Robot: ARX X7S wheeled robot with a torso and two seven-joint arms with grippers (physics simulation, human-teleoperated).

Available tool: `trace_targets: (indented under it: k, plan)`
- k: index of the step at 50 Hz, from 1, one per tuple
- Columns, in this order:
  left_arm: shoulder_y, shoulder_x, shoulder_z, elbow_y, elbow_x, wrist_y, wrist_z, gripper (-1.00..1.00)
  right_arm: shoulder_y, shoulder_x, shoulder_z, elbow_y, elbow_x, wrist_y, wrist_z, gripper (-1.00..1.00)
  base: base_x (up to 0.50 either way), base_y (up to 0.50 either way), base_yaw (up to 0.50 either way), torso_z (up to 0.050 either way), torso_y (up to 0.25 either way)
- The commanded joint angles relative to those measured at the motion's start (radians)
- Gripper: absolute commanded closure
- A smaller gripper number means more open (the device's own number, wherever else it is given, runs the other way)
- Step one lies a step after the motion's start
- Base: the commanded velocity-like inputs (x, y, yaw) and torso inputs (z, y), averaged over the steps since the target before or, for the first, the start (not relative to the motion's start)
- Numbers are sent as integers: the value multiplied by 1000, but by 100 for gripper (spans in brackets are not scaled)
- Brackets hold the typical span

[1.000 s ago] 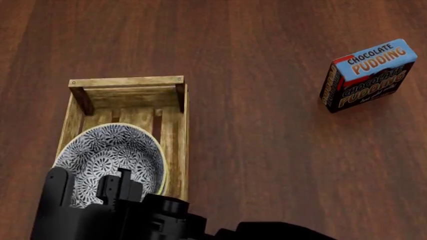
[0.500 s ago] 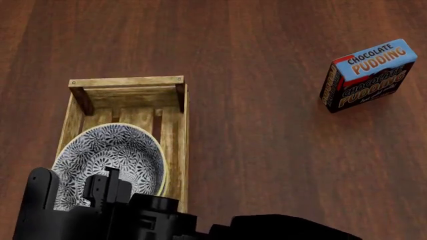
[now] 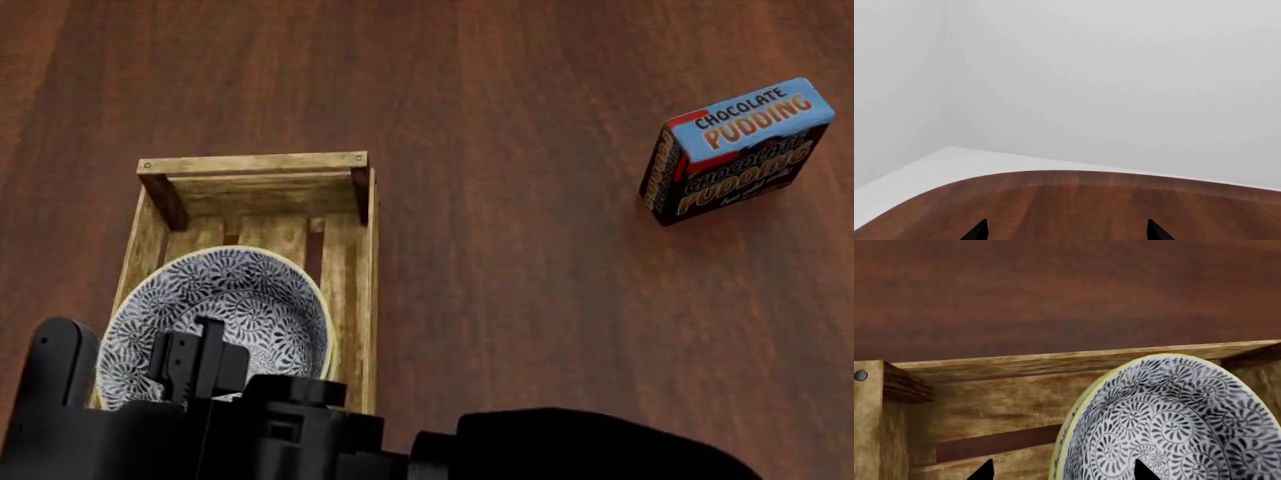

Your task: Stack the left bowl on the right bowl and place them in the tray.

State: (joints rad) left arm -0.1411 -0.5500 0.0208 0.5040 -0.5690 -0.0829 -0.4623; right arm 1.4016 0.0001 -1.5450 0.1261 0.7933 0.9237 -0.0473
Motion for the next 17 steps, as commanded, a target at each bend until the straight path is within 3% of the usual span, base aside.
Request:
trace_targets:
  k: [1,17]
  plan:
    - [-2,-2,-5,-5,0,1,-4,-100,25,0,0,-20,38,3,44,-100,0,0,0,0,0]
    - [-1,-2,-1,-3,0,3,-3,-100,52,0,-1,-55,88,12,109,-100,0,0,0,0,0]
